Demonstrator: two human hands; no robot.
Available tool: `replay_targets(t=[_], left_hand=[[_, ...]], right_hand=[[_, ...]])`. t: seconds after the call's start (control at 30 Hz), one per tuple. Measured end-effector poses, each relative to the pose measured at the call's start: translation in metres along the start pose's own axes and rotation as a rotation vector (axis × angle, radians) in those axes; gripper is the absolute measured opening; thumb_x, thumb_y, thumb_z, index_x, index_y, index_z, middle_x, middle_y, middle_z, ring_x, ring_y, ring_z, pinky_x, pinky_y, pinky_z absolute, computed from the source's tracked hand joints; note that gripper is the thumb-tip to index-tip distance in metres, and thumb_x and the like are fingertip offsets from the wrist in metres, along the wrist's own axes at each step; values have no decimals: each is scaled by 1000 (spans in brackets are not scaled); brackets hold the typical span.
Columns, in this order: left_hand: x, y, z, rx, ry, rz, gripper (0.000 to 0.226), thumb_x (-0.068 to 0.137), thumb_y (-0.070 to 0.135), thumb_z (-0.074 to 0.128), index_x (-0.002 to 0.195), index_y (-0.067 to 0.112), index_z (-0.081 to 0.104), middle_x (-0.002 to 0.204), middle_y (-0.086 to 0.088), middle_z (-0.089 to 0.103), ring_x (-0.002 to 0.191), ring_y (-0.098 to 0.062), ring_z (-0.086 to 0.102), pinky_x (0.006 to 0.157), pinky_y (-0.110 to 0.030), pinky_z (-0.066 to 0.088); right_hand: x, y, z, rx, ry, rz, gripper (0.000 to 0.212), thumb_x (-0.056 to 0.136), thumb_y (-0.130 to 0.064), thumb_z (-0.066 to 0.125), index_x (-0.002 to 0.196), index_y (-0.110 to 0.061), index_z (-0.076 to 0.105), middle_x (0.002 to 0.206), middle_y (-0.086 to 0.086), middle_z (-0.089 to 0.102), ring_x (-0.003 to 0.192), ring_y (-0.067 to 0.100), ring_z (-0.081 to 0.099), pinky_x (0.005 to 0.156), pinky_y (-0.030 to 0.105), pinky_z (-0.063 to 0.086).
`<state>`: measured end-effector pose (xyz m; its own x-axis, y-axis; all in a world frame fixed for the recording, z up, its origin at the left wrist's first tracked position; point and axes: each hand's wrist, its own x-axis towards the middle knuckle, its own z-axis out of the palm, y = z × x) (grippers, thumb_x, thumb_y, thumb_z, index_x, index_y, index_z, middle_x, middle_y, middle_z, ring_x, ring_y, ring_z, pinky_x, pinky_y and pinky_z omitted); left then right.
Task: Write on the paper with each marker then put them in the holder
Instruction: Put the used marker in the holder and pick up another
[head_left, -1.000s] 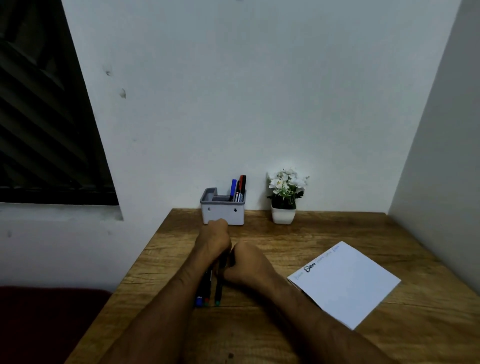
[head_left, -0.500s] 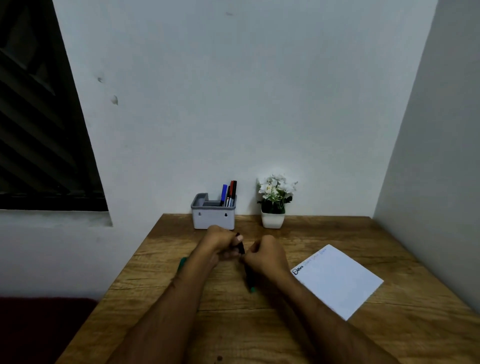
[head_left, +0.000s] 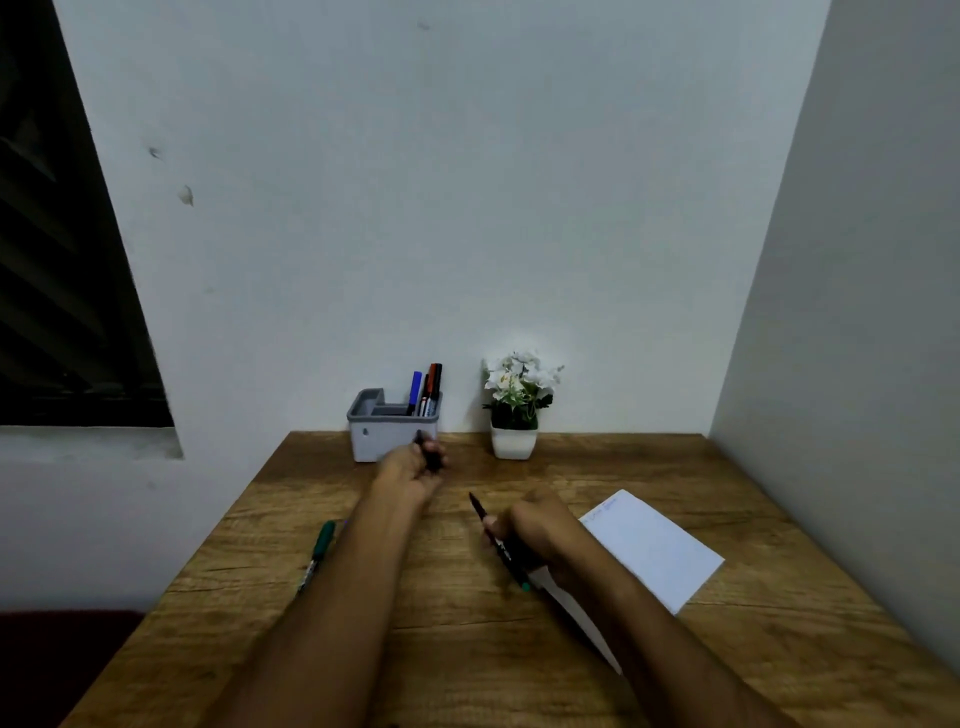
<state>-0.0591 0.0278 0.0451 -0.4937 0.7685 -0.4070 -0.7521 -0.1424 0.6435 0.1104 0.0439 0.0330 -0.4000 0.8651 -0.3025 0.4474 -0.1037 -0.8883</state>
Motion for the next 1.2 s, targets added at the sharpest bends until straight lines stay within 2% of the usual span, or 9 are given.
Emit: replay_targets(t=[0.17, 0.33, 0.43, 0.53, 0.67, 0.77, 0.9, 1.03, 1.2], left_hand=[[3, -1, 7, 770, 93, 267, 7, 87, 5, 68, 88, 9, 74, 92, -8, 73, 83, -22, 68, 79, -35, 56], [15, -34, 15, 1273, 60, 386, 14, 77, 23, 83, 86, 13, 78, 80, -3, 75, 67, -18, 71, 70, -30, 61], [21, -45, 17, 1374, 93, 429, 21, 71, 30, 87, 76, 12, 78, 73, -3, 75, 68, -16, 72, 71, -29, 60], [21, -55, 16, 1469, 122, 498, 23, 72, 33, 86, 65, 17, 71, 72, 0, 71, 73, -14, 67, 62, -22, 47], [30, -66, 9, 1472, 126, 604, 21, 71, 35, 85, 67, 18, 73, 72, 2, 73, 72, -12, 68, 60, -22, 47], [35, -71, 3, 1478, 110, 662, 19, 71, 37, 84, 74, 20, 76, 77, 6, 73, 75, -10, 67, 64, -21, 50], [29, -72, -1, 1428, 102, 752, 15, 73, 28, 82, 82, 17, 76, 75, 5, 71, 74, -10, 66, 68, -25, 55], [9, -79, 0, 1345, -140, 1003, 23, 83, 3, 65, 100, 15, 75, 89, 8, 72, 81, -3, 64, 75, -18, 53], [-3, -96, -4, 1560, -635, 828, 36, 89, 3, 55, 114, 22, 74, 112, 11, 73, 101, 3, 62, 90, -21, 52]], right_hand=[[9, 16, -20, 108, 179, -138, 30, 89, -24, 78, 87, 6, 77, 80, 18, 75, 67, 21, 68, 61, 32, 54], [8, 17, -28, 138, 189, -292, 11, 89, -20, 79, 87, -9, 80, 79, 8, 78, 73, 21, 73, 60, 31, 57], [6, 24, -38, 210, 204, -318, 31, 89, -14, 79, 117, -22, 69, 91, 13, 78, 81, 30, 76, 55, 28, 56], [6, 35, -45, 286, 183, -365, 38, 91, -6, 73, 121, -28, 68, 84, 19, 76, 72, 37, 72, 58, 37, 62], [13, 44, -52, 404, 124, -325, 26, 101, -7, 59, 119, -16, 75, 101, 17, 75, 84, 23, 72, 65, 27, 57], [14, 47, -59, 647, 23, -280, 28, 105, 4, 47, 126, 4, 64, 93, 20, 75, 74, 20, 73, 63, 27, 60], [8, 56, -64, 700, 23, -315, 26, 98, 9, 57, 124, 7, 59, 93, 20, 78, 77, 23, 74, 68, 29, 63], [2, 60, -65, 661, 109, -327, 17, 100, -5, 62, 113, 5, 68, 89, 21, 77, 65, 20, 68, 58, 31, 58], [4, 71, -64, 601, 253, -320, 25, 98, -19, 68, 94, 5, 75, 83, 23, 77, 54, 19, 58, 55, 29, 49]])
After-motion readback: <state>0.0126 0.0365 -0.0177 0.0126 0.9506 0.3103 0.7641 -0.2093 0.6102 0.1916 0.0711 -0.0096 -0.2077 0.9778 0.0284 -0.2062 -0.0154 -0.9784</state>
